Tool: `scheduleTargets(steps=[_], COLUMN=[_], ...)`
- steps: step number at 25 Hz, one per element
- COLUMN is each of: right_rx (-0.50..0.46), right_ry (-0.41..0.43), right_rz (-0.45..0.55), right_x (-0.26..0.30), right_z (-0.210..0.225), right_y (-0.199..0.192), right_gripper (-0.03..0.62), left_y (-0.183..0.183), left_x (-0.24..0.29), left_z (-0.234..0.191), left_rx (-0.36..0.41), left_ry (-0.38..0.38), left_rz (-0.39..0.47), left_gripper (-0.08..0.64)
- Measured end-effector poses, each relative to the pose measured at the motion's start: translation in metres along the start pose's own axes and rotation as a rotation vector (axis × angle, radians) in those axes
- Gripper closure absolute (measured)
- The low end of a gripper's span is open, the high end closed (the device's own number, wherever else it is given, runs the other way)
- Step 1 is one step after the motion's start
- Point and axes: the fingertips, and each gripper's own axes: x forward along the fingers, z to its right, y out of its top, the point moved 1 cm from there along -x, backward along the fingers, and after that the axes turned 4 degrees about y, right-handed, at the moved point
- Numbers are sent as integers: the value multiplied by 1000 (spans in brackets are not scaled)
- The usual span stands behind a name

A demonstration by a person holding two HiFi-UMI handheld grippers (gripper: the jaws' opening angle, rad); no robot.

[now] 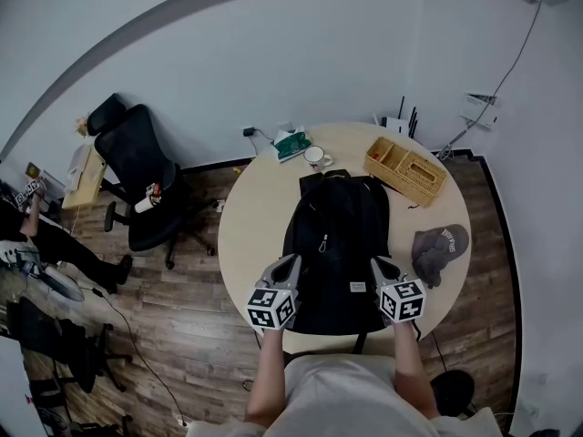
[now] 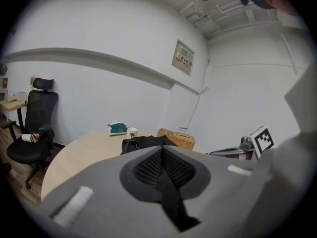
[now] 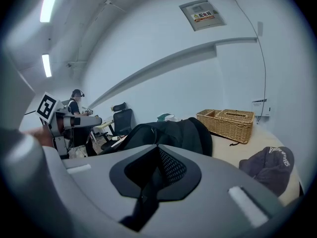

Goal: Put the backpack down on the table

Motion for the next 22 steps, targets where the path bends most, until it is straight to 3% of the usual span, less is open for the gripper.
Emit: scheduleTargets(steps=[22], right_rx=[-4], right_ry=[-29], right_rz=[-14], right_x=[6], right_z=[2], right_y=[-3], right_gripper=[592], left_y=[-8], left_x=[6], left_z=[0], left_rx=[14], left_ry=[2], left_rz=[-38], left_gripper=[502])
